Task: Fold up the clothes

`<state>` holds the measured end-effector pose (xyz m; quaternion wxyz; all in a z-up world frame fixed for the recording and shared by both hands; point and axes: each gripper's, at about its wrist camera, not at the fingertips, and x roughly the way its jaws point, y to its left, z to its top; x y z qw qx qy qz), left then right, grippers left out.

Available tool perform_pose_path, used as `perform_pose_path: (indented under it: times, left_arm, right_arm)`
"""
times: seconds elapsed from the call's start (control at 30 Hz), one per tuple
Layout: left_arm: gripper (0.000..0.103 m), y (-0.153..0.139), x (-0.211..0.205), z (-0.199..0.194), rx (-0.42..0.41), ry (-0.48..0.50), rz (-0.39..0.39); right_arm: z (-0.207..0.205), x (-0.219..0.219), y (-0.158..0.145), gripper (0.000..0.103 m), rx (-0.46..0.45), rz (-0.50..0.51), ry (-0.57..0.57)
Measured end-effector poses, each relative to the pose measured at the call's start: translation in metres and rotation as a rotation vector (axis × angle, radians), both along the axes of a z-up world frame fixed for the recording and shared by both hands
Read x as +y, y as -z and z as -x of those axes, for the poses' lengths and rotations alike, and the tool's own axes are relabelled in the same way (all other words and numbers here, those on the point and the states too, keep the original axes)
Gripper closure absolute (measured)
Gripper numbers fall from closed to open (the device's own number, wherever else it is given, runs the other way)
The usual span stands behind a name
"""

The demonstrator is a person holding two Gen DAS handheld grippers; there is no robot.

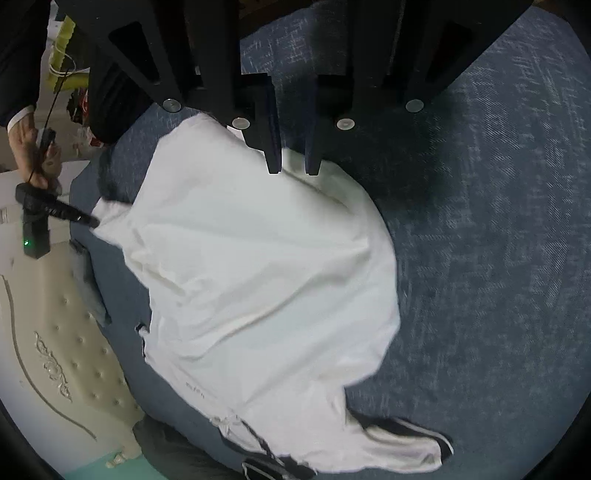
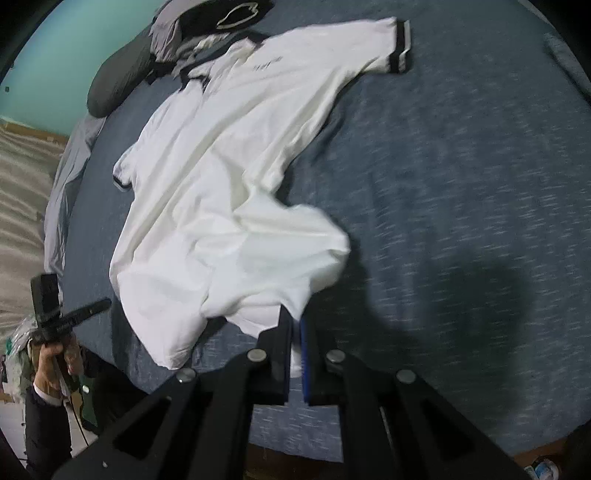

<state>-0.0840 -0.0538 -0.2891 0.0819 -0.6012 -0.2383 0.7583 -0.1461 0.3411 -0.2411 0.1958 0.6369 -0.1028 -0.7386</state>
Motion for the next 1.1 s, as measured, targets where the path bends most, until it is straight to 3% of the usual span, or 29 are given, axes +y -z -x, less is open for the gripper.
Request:
perform_pose_path:
  times: [0.3, 0.57, 0.67, 0.83, 0.97, 1.0, 1.1]
  left_arm:
    - [0.088, 0.016, 0.025, -0.006, -0.03, 0.049, 0.0]
    - [0.088, 0.024, 0.018, -0.002, -0.037, -0.002, -0.035]
    - [0.081, 0.031, 0.019, 0.002, -0.04, -0.018, -0.054]
    - [0.08, 0.037, 0.021, 0.006, -0.032, -0.028, -0.054]
    - [0.084, 0.034, 0.028, 0.009, -0.015, 0.006, -0.011]
    - [0.09, 0.033, 0.029, 0.009, -0.011, 0.016, 0.0]
    - [0.097, 0.032, 0.027, 0.008, -0.006, 0.026, 0.002]
  right_arm:
    - [0.008, 0.027, -0.012, 0.099, 0.017, -0.001, 0.029]
    - [0.01, 0.024, -0.01, 0.099, 0.013, 0.004, 0.032]
    - [0.011, 0.021, -0.01, 0.099, 0.012, 0.003, 0.029]
    - [0.012, 0.018, -0.012, 0.099, 0.013, 0.004, 0.024]
    - [0.014, 0.017, -0.013, 0.1, 0.013, 0.0, 0.024]
    - [0.014, 0.017, -0.013, 0.1, 0.011, -0.001, 0.024]
    - [0.014, 0.015, -0.012, 0.1, 0.01, -0.004, 0.021]
